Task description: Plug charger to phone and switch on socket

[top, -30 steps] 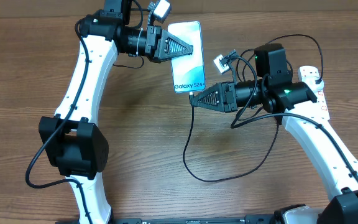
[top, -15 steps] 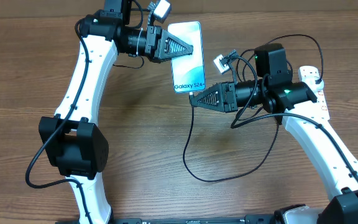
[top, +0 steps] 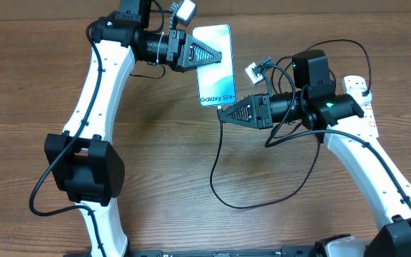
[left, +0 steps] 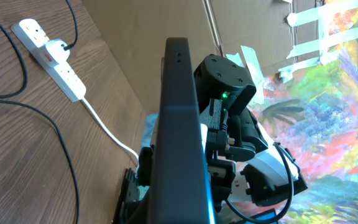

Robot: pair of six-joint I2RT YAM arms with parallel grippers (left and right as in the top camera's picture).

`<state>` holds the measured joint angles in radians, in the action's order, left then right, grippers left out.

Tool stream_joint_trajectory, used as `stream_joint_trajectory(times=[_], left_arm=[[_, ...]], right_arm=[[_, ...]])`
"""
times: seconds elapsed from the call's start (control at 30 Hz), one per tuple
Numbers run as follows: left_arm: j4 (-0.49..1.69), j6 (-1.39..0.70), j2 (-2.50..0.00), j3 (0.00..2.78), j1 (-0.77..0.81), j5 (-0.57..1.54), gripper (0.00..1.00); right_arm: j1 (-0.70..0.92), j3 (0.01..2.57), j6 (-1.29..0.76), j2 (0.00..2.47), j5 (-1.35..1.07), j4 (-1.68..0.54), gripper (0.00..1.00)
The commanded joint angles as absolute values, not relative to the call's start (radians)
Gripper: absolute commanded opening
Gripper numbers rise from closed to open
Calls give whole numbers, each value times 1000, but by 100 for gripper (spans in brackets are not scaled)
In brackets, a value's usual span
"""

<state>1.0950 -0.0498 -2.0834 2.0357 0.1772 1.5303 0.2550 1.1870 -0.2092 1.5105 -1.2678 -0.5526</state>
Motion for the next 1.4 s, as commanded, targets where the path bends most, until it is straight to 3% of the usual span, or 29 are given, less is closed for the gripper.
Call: stream_joint_trajectory(times=[0.0,1.37], left_arm=[[1103,-41,-2053,2057,204,1560,4],[1108,-41,-2053,2056,224,1538,4]], right_arm=[[230,1195,-209,1507,-1259,-532,4],[223,1195,-287,1507,-1251,-472,4]])
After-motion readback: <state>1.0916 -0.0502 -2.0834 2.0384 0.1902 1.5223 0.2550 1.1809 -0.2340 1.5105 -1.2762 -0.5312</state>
